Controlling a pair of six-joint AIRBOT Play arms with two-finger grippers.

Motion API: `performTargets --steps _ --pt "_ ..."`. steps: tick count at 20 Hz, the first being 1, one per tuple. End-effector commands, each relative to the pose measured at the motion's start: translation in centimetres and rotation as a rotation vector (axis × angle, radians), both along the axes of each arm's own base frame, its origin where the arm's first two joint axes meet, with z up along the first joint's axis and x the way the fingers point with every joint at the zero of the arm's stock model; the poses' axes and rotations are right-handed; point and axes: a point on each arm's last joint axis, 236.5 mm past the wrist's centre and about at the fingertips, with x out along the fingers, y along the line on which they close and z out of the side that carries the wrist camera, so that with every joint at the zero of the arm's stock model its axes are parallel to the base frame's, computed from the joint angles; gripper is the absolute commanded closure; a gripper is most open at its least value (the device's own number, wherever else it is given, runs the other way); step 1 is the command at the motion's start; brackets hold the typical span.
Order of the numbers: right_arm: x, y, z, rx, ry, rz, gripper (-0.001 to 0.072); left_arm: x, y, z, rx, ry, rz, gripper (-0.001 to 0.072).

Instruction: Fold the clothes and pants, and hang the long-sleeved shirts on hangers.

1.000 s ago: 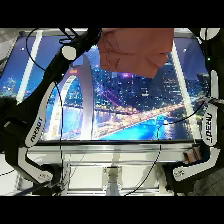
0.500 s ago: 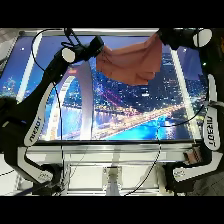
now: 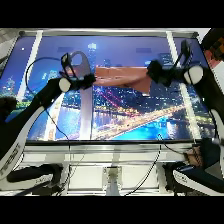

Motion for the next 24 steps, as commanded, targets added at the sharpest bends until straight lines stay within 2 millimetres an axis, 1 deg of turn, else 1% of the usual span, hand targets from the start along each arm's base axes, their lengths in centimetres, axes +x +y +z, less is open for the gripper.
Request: performTargets --steps 1,4,7,9,10,12,15,16,18,20,21,22,23,24 --pt "-6.4 1.5 -4.2 0.023 0.120 0.018 0.0706 -5.5 1.7 -3.4 0.047 0.076 -0.015 0.0695" --pt "-10.9 2.4 -7.3 0.040 0.233 0.013 0.0706 -8.3 2.4 -4.0 0.053 0.095 -0.022 0.0696" --pt "-15.1 2.6 -10.3 0.045 0.340 -0.003 0.0706 -10.7 3.1 -4.0 0.054 0.106 -0.031 0.0696" --pt "-17.3 2.9 -11.3 0.047 0.385 0.001 0.0706 -12.4 3.4 -3.9 0.055 0.119 -0.042 0.0694" --pt "-18.4 3.0 -11.5 0.040 0.405 0.015 0.0706 -13.6 3.5 -4.1 0.058 0.135 -0.053 0.0694" --pt "-19.8 3.2 -11.6 0.028 0.425 0.025 0.0706 -16.0 3.5 -4.5 0.056 0.168 -0.070 0.0695" --pt "-22.0 4.3 -11.1 0.033 0.466 0.051 0.0706 -19.0 3.1 -4.6 0.011 0.211 -0.057 0.0695" --pt "-22.7 4.7 -11.0 0.034 0.477 0.059 0.0706 -20.1 2.7 -4.5 0.004 0.220 -0.069 0.0695" --pt "-23.9 5.4 -10.6 0.035 0.486 0.050 0.0706 -21.6 2.4 -3.9 0.006 0.217 -0.071 0.0695" --pt "-25.0 5.7 -10.3 0.028 0.491 0.039 0.0706 -22.3 3.0 -3.1 0.022 0.206 -0.019 0.0695" --pt "-25.3 6.0 -9.9 0.031 0.481 0.041 0.0705 -22.3 3.3 -2.4 0.017 0.185 0.010 0.0695" --pt "-25.1 6.4 -9.5 0.036 0.466 0.046 0.0705 -22.2 3.4 -1.7 -0.012 0.176 0.051 0.0695" --pt "-24.5 6.7 -8.8 0.051 0.436 0.048 0.0705 -22.1 3.4 -1.1 -0.063 0.181 0.103 0.0695" --pt "-23.3 6.9 -7.8 0.061 0.379 0.050 0.0705 -21.8 3.4 -0.7 -0.099 0.177 0.143 0.0695"
